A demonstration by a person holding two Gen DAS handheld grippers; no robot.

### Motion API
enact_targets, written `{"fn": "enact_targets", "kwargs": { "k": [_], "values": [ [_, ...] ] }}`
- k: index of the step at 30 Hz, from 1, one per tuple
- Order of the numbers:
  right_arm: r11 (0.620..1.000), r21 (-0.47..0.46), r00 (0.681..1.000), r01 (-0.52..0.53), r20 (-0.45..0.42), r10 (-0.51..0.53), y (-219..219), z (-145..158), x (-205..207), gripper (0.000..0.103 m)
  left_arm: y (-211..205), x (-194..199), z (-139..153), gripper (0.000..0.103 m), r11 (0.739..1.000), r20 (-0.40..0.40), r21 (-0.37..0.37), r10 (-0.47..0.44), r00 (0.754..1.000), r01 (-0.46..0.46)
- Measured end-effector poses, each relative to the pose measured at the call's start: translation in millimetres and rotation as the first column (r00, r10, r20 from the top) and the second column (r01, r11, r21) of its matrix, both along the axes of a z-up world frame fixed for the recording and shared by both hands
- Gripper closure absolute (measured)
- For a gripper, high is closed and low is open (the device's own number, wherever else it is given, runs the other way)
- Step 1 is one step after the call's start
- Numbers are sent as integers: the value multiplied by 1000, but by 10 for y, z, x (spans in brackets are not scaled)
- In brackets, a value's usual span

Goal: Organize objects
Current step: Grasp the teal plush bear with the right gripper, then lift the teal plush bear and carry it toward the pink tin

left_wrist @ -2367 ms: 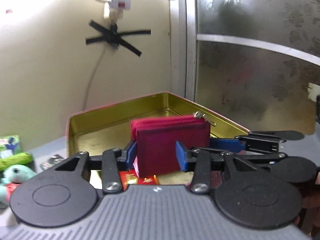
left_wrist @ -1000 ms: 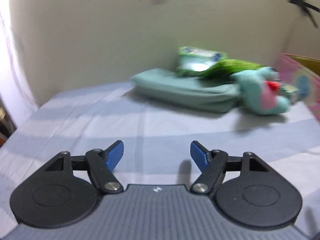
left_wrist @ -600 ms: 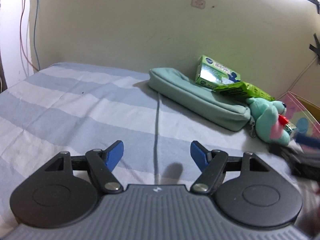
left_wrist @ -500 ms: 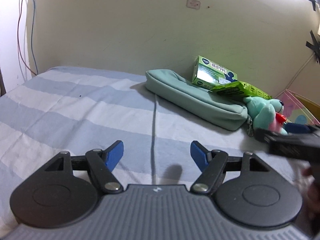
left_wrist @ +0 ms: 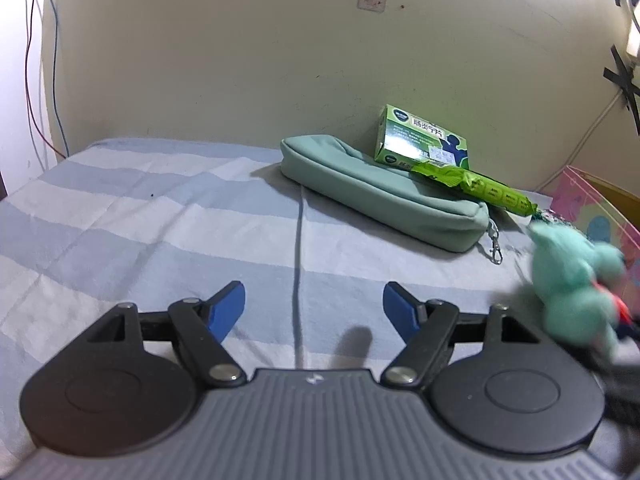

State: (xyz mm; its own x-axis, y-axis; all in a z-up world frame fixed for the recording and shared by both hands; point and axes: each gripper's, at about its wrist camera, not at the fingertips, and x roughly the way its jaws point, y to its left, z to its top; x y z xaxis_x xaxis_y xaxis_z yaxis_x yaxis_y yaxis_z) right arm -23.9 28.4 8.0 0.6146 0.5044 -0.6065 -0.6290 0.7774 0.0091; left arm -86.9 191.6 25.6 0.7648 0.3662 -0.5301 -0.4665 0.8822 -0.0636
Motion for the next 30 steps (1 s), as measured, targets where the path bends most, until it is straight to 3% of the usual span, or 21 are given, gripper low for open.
{"fn": "enact_targets", "kwargs": {
  "k": [7, 15, 18, 20, 23, 25, 28, 30],
  "values": [
    [1000, 8, 999, -30, 13, 30, -352, 4, -563, 48, -90, 6, 7, 24, 998, -10, 65, -18, 1000, 19],
    [999, 15, 999, -51, 17, 51, -620, 53, -727, 45, -182, 30, 1, 24, 992, -43, 112, -50, 998, 55],
    [999, 17, 999, -50, 6, 50, -696, 52, -775, 31, -227, 26, 2, 24, 989, -56, 113, -92, 994, 98],
    [998, 29, 999, -54, -5, 54, -757, 49, -809, 29, -269, -13, 9, 24, 990, -71, 79, -111, 991, 117],
    [996, 64, 998, -64, 3, 64, -897, 88, -845, 29, -350, -196, 43, 24, 980, -20, -102, -172, 985, 169],
    [995, 92, 999, -47, -3, 48, -949, 100, -805, 29, -494, -314, 123, 24, 960, 29, -177, -214, 976, 216],
    [991, 134, 1000, -16, -24, 19, -1043, 115, -699, 29, -709, -426, 305, 21, 927, 105, -224, -283, 953, 300],
    [987, 158, 999, -7, -42, 14, -1105, 121, -638, 29, -844, -447, 409, 7, 911, 139, -222, -323, 936, 347]
  ]
}}
